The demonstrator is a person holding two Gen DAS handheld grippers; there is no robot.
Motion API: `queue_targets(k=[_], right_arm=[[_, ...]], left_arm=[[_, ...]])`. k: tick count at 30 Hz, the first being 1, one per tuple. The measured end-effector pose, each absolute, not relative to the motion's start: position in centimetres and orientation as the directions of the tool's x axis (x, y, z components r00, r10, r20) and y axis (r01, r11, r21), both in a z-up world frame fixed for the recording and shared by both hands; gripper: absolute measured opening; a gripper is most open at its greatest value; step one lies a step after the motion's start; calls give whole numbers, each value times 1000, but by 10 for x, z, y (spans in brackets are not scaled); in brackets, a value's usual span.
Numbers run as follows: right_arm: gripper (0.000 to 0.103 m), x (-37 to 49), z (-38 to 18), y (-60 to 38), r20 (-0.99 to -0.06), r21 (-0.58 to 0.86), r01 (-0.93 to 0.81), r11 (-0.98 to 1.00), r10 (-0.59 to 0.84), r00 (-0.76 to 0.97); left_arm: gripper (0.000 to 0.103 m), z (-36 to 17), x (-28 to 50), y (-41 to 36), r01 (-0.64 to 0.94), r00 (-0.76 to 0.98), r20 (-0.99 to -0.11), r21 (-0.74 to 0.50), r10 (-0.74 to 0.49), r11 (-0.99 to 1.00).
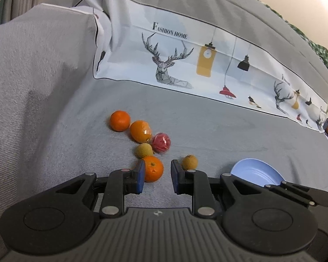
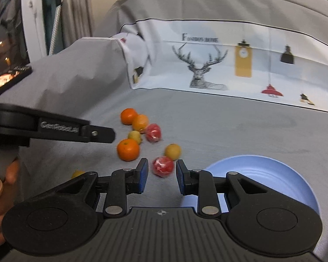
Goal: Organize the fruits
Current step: 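Grasp a mandarin orange with the left tool while the right tool grasps a red wrapped fruit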
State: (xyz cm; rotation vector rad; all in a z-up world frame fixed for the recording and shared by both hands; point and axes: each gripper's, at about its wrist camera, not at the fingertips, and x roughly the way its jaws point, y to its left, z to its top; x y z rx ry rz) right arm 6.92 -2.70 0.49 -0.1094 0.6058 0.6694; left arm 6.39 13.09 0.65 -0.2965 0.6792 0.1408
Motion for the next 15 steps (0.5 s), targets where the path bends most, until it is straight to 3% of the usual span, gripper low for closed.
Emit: queue_targets(k=[5,9,15], right_arm=[[32,80,-2,-10,-579,80,-609,789,534,616],[38,92,-10,0,-605,75,-597,798,513,610],[39,103,-18,14,-620,55,-587,808,488,614]], left_arm=[[31,-1,75,132,-241,751,-659,-211,45,947],[43,-7,83,134,-266,739,-670,-203,64,942],[44,-14,94,135,-276,727,-683,-200,68,940]])
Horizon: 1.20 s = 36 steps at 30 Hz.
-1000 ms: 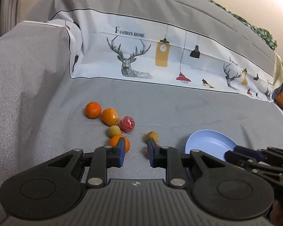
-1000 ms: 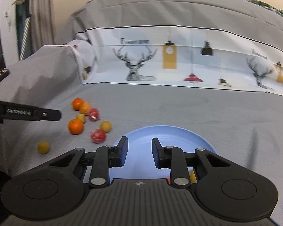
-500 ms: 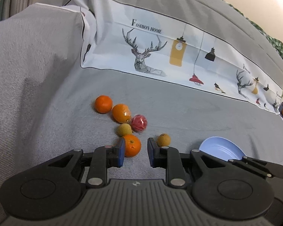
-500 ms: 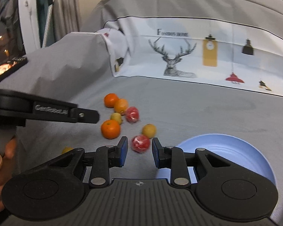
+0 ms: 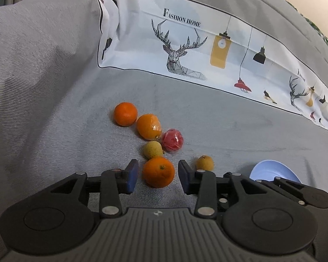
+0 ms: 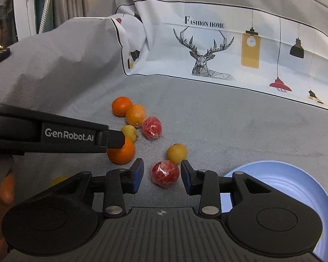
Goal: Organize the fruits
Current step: 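Grasp a mandarin orange with the left tool while the right tool grasps a red wrapped fruit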
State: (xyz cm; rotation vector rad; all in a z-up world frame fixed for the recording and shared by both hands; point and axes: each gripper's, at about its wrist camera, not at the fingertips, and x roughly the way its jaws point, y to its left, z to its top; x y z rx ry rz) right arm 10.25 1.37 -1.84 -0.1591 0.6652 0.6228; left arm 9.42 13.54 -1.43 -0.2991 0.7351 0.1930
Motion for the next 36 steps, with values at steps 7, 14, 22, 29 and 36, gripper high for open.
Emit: queue_targets(k=[7,14,22,29,36], right_arm=[[39,111,-26,25,-656,40,-575,817,456,602],[37,117,-30,29,-680,36,-565,825,434,591],[32,113,-25,25,-666,40,-563,826,442,601],[32,96,-18,17,-673,53,-586,808,463,577],[32,85,-24,17,-713,42,-613,789,453,535]], left_arm=[[44,-23,104,136,-288,714,-696,-191,78,938],[47,-30,113,136,-286,695,-716,-197,61,938],[40,-33,115,134,-282,680,-731,-179,65,943],[40,-21,101,134,-291,679,-730,-172,76,941],[40,-31,107,132,-284,598,-799,-142,60,948]])
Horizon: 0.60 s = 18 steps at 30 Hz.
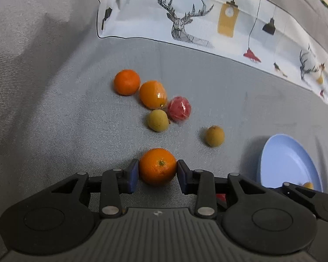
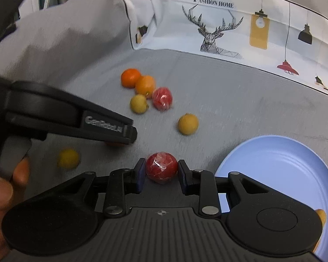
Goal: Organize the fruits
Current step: 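Carry the mandarin and red wrapped fruit over the blue plate with both tools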
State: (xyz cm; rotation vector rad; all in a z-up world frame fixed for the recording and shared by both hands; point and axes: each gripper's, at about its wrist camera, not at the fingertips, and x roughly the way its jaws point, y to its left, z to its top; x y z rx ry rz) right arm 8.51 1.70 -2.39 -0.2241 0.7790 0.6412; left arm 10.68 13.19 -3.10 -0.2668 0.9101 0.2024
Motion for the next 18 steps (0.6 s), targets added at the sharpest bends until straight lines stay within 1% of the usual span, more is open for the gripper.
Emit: queue_targets(k=[3,7,12,18], right_arm=[[32,81,-15,13,-703,41,-621,783,465,539],[32,72,6,-4,-660,39,-627,778,491,569],[32,52,35,-42,-587,72,-576,814,501,636],[32,25,65,-102,-501,69,-528,847,487,716]], left_arm=[[40,-27,103,125,-274,615,-783,-104,91,956],[40,-14,89,119,-253,670,-737,-115,88,960],[40,7,63,108,-193,741,-669,-141,50,971],[40,25,38,81,-98,797,-604,-109,12,989]])
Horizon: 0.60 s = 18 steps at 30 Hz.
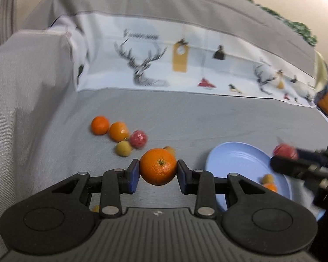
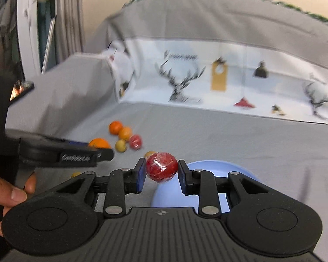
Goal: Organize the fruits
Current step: 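Carry the mandarin and red wrapped fruit over the blue plate with both tools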
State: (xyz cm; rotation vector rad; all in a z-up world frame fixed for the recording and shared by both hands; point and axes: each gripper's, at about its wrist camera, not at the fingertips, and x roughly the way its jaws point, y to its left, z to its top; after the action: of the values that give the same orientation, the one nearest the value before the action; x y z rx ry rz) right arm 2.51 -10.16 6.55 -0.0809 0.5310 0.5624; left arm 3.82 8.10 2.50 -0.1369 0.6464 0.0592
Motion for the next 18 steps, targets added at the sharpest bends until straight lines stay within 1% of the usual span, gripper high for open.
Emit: queue_targets(k=[3,5,8,10,15,18], right_arm=[[32,15,70,-130,-487,70,-494,867,462,741],[32,8,71,-149,-481,98,-460,882,447,755],[32,0,72,-166,-449,146,-423,894,441,777],[32,1,69,-173,-437,161,-394,905,423,794],[32,24,52,-193,-488,236,-276,932,359,796],[32,29,45,-194,-501,249,-256,934,351,791]], left_arm=[[40,30,26,68,-57,811,-585,-95,-9,994],[40,32,18,58,-30,816,-577,-86,-25,996],[39,36,6,44,52,821,-562,-108,-104,993],[39,38,0,31,86,829,-547,-83,-117,993],[39,31,-5,7,126,831,-549,17,-96,992],[39,26,1,2,139,821,-563,33,-96,990]])
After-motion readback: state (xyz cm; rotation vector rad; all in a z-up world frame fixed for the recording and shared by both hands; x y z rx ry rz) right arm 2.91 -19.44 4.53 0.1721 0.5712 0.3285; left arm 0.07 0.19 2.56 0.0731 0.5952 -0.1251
